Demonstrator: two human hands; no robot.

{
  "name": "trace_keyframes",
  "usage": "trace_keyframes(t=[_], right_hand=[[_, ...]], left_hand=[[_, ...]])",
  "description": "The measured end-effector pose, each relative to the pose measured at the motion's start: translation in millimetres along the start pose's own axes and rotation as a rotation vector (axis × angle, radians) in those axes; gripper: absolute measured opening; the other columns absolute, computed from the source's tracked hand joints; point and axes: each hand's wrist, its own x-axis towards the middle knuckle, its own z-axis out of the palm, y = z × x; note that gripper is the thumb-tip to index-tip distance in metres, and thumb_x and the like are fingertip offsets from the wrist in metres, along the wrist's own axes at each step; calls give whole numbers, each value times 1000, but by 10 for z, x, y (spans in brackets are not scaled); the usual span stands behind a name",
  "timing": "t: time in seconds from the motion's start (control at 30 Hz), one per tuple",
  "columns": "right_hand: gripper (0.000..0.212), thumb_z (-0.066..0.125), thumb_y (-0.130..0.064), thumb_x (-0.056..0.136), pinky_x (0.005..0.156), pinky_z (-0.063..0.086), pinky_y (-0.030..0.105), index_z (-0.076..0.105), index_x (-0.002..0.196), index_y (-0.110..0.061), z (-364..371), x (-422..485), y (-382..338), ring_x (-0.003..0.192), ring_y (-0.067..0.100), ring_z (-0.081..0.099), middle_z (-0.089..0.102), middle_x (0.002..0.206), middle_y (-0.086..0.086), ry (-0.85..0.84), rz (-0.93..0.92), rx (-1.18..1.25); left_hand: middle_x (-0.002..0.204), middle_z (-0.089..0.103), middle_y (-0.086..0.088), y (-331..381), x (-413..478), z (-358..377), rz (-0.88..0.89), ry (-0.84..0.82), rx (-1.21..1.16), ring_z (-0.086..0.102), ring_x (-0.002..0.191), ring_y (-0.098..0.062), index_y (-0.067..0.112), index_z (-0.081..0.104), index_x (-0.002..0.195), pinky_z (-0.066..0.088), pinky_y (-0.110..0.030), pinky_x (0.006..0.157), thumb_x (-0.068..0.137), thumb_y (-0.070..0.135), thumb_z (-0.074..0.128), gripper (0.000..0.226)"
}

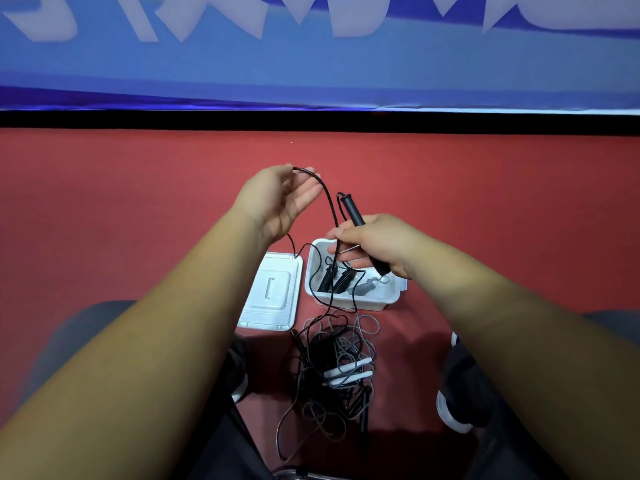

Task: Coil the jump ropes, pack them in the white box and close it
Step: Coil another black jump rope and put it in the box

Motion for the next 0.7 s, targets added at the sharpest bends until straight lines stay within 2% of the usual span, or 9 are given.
trace_keyframes(t=[0.03, 0.1, 0.17, 0.2, 0.3, 0.4, 0.47, 0.57, 0.7], right_hand=[[18, 67, -25, 102, 93, 61, 40, 76, 114, -15, 2, -16, -26, 92, 21, 76, 82, 100, 3, 21, -9, 40], [19, 67, -23, 103, 83, 66, 40, 74, 117, -12, -7, -45, -90, 88, 25, 79, 82, 99, 7, 63, -22, 158], [18, 65, -21, 104, 75, 67, 38, 73, 117, -10, -41, -64, -167, 83, 26, 79, 82, 100, 11, 111, -44, 275], [19, 64, -20, 104, 72, 67, 37, 71, 118, -9, -63, -67, -203, 81, 26, 79, 81, 100, 11, 132, -56, 350], [19, 61, -17, 106, 64, 65, 34, 67, 120, -6, -150, -67, -302, 80, 24, 80, 81, 92, 9, 174, -84, 604], [12, 57, -13, 107, 64, 65, 33, 66, 113, -7, -251, -69, -356, 78, 24, 80, 80, 85, 11, 220, -109, 801], [12, 55, -12, 108, 64, 65, 33, 66, 111, -7, -307, -67, -366, 78, 25, 80, 79, 81, 12, 253, -121, 856], [19, 55, -18, 109, 67, 65, 35, 66, 118, -6, -366, -41, -329, 85, 26, 81, 80, 88, 13, 265, -101, 852], [27, 54, -28, 110, 67, 65, 36, 68, 126, -11, -386, 2, -209, 90, 26, 81, 82, 99, 10, 252, 1, 609]], left_hand=[[107, 72, -19, -4, 6, -2, -2, 8, 31, 75, 100, -30, -3, 57, 106, 64, -42, 85, 108, 7, 40, 20], [117, 74, -18, -48, 27, -15, -43, 17, 198, 75, 105, -30, -4, 55, 118, 63, -41, 89, 104, 4, 34, 26], [118, 75, -13, -128, 12, -39, -111, 5, 513, 75, 106, -29, 1, 55, 131, 62, -42, 92, 102, 1, 33, 37], [115, 77, -10, -176, -22, -43, -152, -31, 690, 74, 101, -27, 5, 59, 129, 61, -40, 90, 101, 0, 33, 38], [110, 76, -1, -324, -140, -60, -325, -268, 1181, 66, 94, -17, 10, 71, 117, 52, -31, 82, 98, -1, 43, 36], [117, 74, 3, -434, -183, -125, -502, -441, 1473, 64, 102, -11, 16, 75, 120, 48, -29, 89, 100, 11, 60, 26], [116, 75, 2, -478, -167, -170, -501, -479, 1489, 63, 102, -12, 15, 74, 121, 46, -28, 84, 106, 16, 56, 23], [110, 76, -4, -476, -127, -160, -444, -401, 1322, 66, 97, -19, 10, 71, 111, 50, -25, 73, 111, 17, 46, 26], [99, 76, -7, -371, -104, -58, -318, -273, 1024, 72, 80, -19, 9, 64, 107, 61, -30, 70, 113, 16, 43, 23]])
